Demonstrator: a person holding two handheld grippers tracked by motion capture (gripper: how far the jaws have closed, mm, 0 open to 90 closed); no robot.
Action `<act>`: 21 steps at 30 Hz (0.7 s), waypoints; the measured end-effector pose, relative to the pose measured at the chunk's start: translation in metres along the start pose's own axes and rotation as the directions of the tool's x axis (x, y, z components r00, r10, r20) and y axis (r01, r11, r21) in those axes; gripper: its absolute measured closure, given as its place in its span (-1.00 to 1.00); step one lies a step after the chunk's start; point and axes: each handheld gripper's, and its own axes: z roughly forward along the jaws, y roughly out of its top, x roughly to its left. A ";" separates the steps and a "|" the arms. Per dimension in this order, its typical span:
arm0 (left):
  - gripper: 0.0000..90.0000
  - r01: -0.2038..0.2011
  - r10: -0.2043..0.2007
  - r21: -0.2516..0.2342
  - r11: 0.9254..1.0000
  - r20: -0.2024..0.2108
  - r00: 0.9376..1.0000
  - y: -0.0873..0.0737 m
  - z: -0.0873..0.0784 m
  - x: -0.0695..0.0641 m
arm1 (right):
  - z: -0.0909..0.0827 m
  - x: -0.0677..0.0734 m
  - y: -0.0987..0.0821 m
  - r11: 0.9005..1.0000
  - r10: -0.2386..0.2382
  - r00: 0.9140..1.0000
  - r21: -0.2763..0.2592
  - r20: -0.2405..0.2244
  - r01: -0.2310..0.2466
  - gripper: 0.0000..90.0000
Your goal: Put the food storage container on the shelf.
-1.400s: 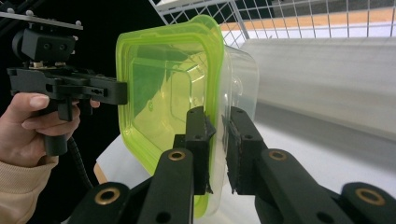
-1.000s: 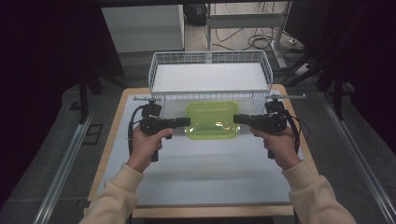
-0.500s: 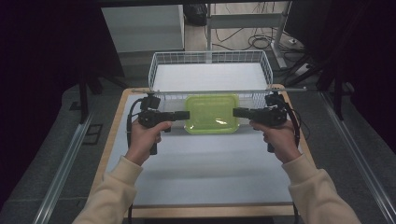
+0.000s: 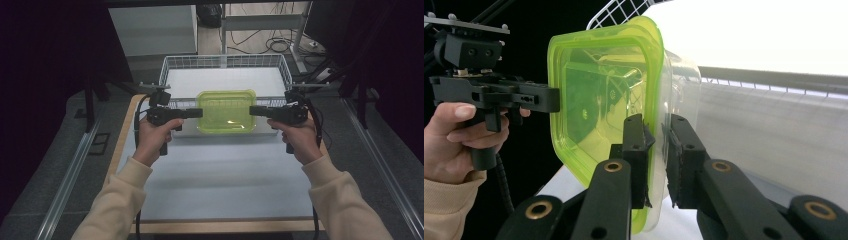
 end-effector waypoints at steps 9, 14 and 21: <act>0.80 -0.004 0.004 -0.007 1.000 -0.002 1.000 0.020 -0.001 0.002 | 0.002 0.000 0.018 1.000 -0.007 1.000 -0.008 0.010 0.007 0.79; 0.80 0.002 -0.002 -0.007 1.000 -0.006 1.000 0.027 0.001 0.005 | 0.006 -0.002 0.027 1.000 -0.003 1.000 -0.011 0.016 0.003 0.79; 0.80 0.010 -0.010 -0.009 1.000 -0.008 1.000 0.038 0.004 0.011 | 0.011 -0.009 0.038 1.000 0.009 1.000 -0.007 0.018 -0.009 0.79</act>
